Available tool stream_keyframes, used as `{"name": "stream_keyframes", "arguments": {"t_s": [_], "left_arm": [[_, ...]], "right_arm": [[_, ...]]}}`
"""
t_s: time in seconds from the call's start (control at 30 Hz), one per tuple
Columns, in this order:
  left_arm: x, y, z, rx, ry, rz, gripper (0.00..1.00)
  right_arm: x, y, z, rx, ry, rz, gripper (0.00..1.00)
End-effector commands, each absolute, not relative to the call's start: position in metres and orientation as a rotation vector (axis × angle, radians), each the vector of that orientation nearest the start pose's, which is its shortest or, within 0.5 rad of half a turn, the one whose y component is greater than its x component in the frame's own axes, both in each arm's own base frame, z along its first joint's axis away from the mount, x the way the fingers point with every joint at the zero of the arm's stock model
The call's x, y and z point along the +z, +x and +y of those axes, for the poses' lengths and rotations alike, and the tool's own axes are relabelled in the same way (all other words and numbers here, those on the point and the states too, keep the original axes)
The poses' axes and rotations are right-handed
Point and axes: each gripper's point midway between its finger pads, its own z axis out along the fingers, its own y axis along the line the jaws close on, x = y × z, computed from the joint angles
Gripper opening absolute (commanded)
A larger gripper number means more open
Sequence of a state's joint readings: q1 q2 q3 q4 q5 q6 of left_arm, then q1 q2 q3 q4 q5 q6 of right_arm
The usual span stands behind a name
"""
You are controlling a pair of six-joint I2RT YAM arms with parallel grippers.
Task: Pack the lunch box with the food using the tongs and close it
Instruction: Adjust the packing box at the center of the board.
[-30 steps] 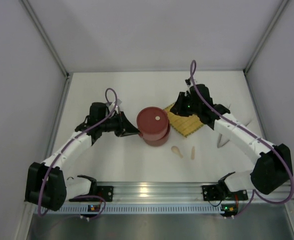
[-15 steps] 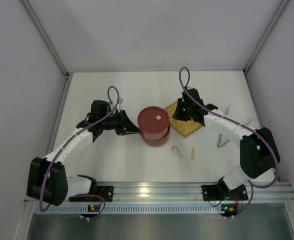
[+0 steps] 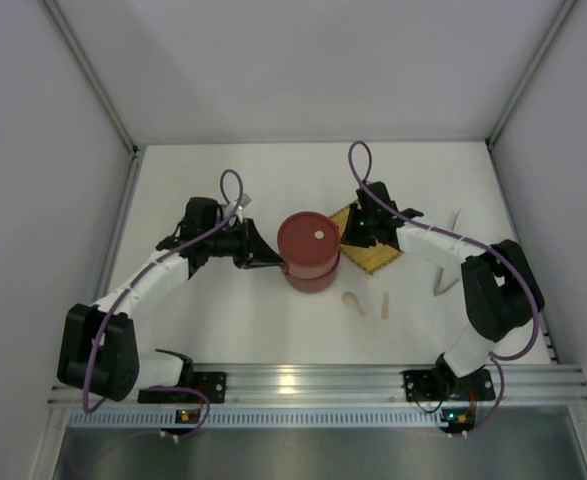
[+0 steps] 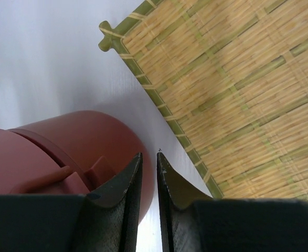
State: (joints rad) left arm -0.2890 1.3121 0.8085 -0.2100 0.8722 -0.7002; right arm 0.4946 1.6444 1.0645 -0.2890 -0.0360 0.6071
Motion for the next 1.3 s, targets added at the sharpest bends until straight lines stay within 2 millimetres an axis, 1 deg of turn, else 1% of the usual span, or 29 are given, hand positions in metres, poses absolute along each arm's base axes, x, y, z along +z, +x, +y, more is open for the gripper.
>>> {"name": "stream_keyframes", "arguments": {"t_s": [0.0,0.33,0.5,0.57,0.6,0.63,0.7,0.73,0.83,0.87,0.9,0.93,0.97,1.03,1.07,1.13,1.17,1.23,1.27], "left_arm": [[0.143,0.247,-0.223,-1.370,-0.004,2.506,0.18],[0.140,0.244,-0.224,-1.394,-0.001,2.525,0.18],[0.134,0.240,-0.223,-1.393,-0.004,2.539,0.18],[0.138,0.242,-0.222,-1.369,-0.005,2.516,0.17],[0.141,0.245,-0.219,-1.329,-0.018,2.495,0.17],[0.142,0.245,-0.219,-1.328,-0.022,2.495,0.17],[0.148,0.251,-0.212,-1.251,-0.064,2.476,0.17],[0.148,0.257,-0.205,-1.167,-0.101,2.464,0.18],[0.149,0.262,-0.190,-1.040,-0.209,2.452,0.19],[0.147,0.266,-0.184,-0.994,-0.249,2.445,0.21],[0.147,0.266,-0.184,-1.002,-0.283,2.440,0.22],[0.139,0.264,-0.184,-0.999,-0.311,2.459,0.25],[0.136,0.263,-0.185,-1.012,-0.318,2.467,0.26],[0.130,0.258,-0.192,-1.079,-0.323,2.488,0.26],[0.125,0.254,-0.193,-1.090,-0.328,2.503,0.26],[0.122,0.250,-0.194,-1.111,-0.330,2.508,0.26],[0.118,0.247,-0.194,-1.111,-0.338,2.517,0.26],[0.117,0.243,-0.195,-1.141,-0.358,2.519,0.26],[0.113,0.239,-0.196,-1.152,-0.367,2.524,0.26]], "right_arm": [[0.096,0.367,0.233,0.612,0.143,2.423,0.16],[0.094,0.367,0.239,0.653,0.154,2.425,0.16],[0.091,0.367,0.242,0.673,0.162,2.426,0.16],[0.088,0.366,0.241,0.671,0.165,2.432,0.16],[0.087,0.365,0.241,0.668,0.166,2.435,0.16],[0.087,0.364,0.241,0.669,0.164,2.435,0.16],[0.085,0.363,0.239,0.665,0.167,2.438,0.16],[0.085,0.362,0.239,0.665,0.169,2.438,0.16],[0.084,0.361,0.237,0.662,0.173,2.438,0.16],[0.084,0.361,0.237,0.663,0.173,2.437,0.16],[0.083,0.360,0.237,0.660,0.172,2.440,0.16],[0.083,0.360,0.237,0.663,0.174,2.437,0.15],[0.083,0.360,0.238,0.666,0.175,2.436,0.15],[0.084,0.360,0.238,0.672,0.175,2.434,0.15],[0.084,0.361,0.239,0.674,0.174,2.433,0.15],[0.085,0.360,0.240,0.681,0.174,2.433,0.15],[0.086,0.359,0.240,0.689,0.175,2.432,0.15],[0.084,0.354,0.241,0.696,0.177,2.436,0.15],[0.087,0.352,0.242,0.706,0.177,2.423,0.15]]}}
